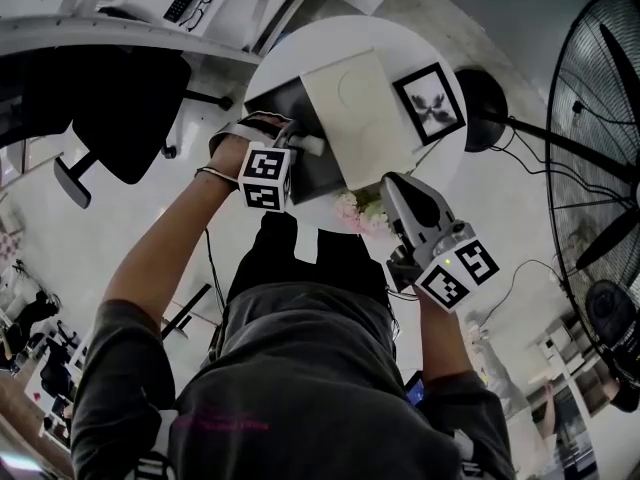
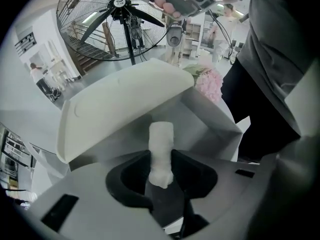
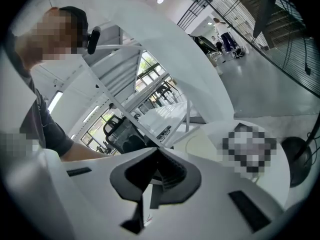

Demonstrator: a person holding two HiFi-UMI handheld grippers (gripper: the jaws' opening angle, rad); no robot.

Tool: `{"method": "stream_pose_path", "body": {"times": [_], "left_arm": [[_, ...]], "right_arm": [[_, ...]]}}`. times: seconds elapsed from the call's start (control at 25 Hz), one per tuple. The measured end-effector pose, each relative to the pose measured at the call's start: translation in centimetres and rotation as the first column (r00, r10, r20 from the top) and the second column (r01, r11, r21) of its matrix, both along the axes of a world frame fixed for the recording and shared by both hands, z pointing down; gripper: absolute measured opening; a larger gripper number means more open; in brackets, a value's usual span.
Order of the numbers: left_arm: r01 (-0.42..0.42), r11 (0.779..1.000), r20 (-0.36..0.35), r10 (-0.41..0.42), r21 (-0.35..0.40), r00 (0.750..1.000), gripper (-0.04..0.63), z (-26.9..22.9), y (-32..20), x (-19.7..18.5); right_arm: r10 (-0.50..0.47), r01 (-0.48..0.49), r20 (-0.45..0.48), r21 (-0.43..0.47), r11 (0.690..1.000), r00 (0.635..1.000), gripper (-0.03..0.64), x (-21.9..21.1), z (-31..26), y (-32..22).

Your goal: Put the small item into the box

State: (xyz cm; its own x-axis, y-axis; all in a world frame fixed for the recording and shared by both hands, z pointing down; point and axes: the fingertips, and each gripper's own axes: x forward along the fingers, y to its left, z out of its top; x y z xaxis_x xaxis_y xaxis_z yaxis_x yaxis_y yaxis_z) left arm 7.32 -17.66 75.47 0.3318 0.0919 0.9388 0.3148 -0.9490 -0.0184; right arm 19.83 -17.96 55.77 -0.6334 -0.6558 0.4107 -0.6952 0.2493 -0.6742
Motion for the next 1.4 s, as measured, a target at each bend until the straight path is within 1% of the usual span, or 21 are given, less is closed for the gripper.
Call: {"method": "stream_pose_path", "body": {"times": [0.08,0.2,0.44,0.52,0.72,0.92,1.0,1.12,1.24,1.4], "left_arm": [[0.004,1.0,0.009,-0.004,-0.003,1.0,0.143,0.3,-0.1,0.1],[0.022,1.0,0.004,-0.022,-0.02,1.0,0.153,0.4,0.0,0.4],[0.062,0.998,-0.037,-0.062,-0.024,0.997,0.169,-0.8,-0.3,0.8],[0.087,0.996,-0.061,-0.089,-0.033,0.994,0.17,-1.6,-0.6,0.8],[0.184,0.981,-0.138,-0.191,-0.063,0.972,0.17,-4.4,-1.6,0.8],[0.241,0.969,-0.213,-0.248,-0.06,0.945,0.167,-8.1,-2.4,0.5],[0.268,0.962,-0.253,-0.274,-0.058,0.928,0.156,-9.9,-2.6,0.2],[0.323,0.944,-0.32,-0.325,-0.061,0.89,0.135,-12.6,-3.0,-0.3],[0.38,0.922,-0.383,-0.38,-0.08,0.842,0.119,-15.4,-2.9,-1.0],[0.438,0.892,-0.472,-0.436,-0.113,0.766,0.093,-19.3,-2.8,-1.8]], "right_arm": [[0.0,0.0,0.0,-0.005,1.0,1.0,0.021,0.0,0.3,0.1],[0.0,0.0,0.001,-0.007,1.0,1.0,0.021,0.0,0.4,0.1],[0.001,-0.001,0.006,-0.002,1.0,1.0,0.021,-0.4,0.3,-0.1],[0.0,0.0,0.007,0.0,1.0,1.0,0.021,-0.8,0.3,-0.2],[-0.005,0.005,0.005,0.018,1.0,1.0,0.021,-1.8,-0.4,-0.5],[-0.004,0.004,-0.002,0.047,0.999,1.0,0.021,-2.8,-1.8,-0.7],[-0.003,0.004,-0.007,0.06,0.998,1.0,0.021,-3.2,-2.5,-0.7],[-0.003,0.004,-0.015,0.082,0.997,1.0,0.021,-3.7,-3.7,-0.8],[0.0,0.002,-0.022,0.102,0.995,1.0,0.021,-4.3,-5.0,-0.4],[0.007,-0.002,-0.035,0.139,0.99,0.999,0.021,-5.0,-6.6,-0.2]]}}
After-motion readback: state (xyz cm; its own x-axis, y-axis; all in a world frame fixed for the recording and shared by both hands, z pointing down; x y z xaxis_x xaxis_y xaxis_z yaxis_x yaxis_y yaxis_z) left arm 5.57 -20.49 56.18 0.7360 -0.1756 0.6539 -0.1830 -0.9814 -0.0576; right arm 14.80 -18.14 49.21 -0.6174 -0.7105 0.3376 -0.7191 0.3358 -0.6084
